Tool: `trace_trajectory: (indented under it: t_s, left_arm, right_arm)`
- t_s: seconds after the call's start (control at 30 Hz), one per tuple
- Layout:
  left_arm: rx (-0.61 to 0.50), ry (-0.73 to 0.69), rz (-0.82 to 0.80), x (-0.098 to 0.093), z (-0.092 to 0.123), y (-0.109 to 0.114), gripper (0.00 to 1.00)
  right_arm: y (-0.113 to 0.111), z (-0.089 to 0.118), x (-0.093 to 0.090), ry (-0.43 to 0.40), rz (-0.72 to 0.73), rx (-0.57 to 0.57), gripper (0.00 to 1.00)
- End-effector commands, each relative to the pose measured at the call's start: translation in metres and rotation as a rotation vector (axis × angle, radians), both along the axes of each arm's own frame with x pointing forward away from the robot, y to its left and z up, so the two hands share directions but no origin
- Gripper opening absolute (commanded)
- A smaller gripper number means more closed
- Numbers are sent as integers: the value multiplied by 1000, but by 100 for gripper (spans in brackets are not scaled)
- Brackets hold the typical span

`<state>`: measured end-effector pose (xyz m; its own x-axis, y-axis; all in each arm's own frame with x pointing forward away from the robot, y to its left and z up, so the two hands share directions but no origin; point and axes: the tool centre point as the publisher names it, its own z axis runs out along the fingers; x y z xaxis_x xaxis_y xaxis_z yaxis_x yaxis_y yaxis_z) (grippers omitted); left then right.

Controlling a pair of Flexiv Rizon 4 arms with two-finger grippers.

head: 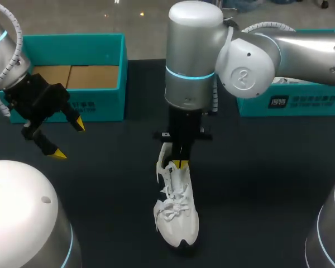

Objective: Take the shoe out of the shoebox, open the shoe tongue, remove and reinsert the insole, then place the shoe into the shoebox

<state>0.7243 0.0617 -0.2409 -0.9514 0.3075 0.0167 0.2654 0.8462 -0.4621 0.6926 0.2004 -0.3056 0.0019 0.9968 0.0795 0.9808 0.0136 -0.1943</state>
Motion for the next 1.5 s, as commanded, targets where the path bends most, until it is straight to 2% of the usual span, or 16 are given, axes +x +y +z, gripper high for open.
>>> trace_trajectory:
  t_s: [0.03, 0.37, 0.57, 0.73, 0.8, 0.83, 0.87, 0.9, 1.5]
  left_arm:
    - [2, 0, 0, 0, 0, 1, 100]
    - [2, 0, 0, 0, 0, 1, 100]
    - [2, 0, 0, 0, 0, 1, 100]
    - [2, 0, 0, 0, 0, 1, 100]
    - [2, 0, 0, 0, 0, 1, 100]
    - [2, 0, 0, 0, 0, 1, 100]
    - [2, 0, 0, 0, 0, 1, 100]
    - [2, 0, 0, 0, 0, 1, 100]
    - [2, 0, 0, 0, 0, 1, 100]
  right_arm:
    - [10, -12, 11, 11, 16, -6, 0]
    - [16, -29, 8, 34, 36, 16, 0]
    - [10, -6, 8, -22, 44, -7, 0]
    - [9, 17, 21, -118, 252, -7, 0]
    - [11, 27, 27, -125, 320, -35, 0]
    - [13, 32, 29, -119, 341, -52, 5]
    - [14, 36, 31, -88, 341, -83, 46]
    - [14, 36, 31, -88, 341, -83, 100]
    - [14, 36, 31, -88, 341, -83, 100]
